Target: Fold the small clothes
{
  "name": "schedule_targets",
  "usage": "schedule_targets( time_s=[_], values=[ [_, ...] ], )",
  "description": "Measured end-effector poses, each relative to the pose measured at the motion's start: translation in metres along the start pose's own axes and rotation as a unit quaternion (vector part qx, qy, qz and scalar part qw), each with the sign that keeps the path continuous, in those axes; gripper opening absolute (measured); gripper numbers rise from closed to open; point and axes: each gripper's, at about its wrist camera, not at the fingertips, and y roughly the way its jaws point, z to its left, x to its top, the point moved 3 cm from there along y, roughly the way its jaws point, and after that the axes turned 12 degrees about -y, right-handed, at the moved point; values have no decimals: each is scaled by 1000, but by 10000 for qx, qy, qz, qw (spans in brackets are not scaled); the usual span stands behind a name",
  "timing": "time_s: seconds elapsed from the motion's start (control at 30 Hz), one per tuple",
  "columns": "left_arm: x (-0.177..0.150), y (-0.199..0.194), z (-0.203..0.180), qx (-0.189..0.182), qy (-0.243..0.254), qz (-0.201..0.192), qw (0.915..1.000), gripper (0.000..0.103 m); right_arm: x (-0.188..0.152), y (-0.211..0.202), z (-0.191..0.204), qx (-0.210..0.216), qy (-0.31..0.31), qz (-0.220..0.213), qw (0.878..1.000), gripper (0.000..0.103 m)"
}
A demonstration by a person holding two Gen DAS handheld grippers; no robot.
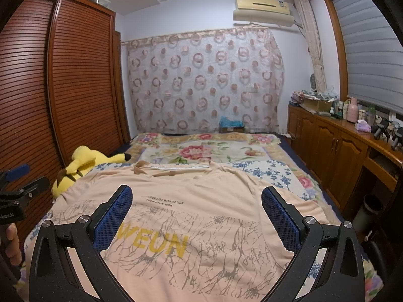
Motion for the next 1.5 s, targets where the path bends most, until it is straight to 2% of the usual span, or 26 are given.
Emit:
schedule_targets(
  time_s=[1.33,1.5],
  values=[
    [0,0,-1,6,4,2,10000,103,0,0,0,3,7,2,10000,103],
    [-2,3,0,23,-14,103,9999,103,-1,2,2,32,8,32,10000,103]
  ],
)
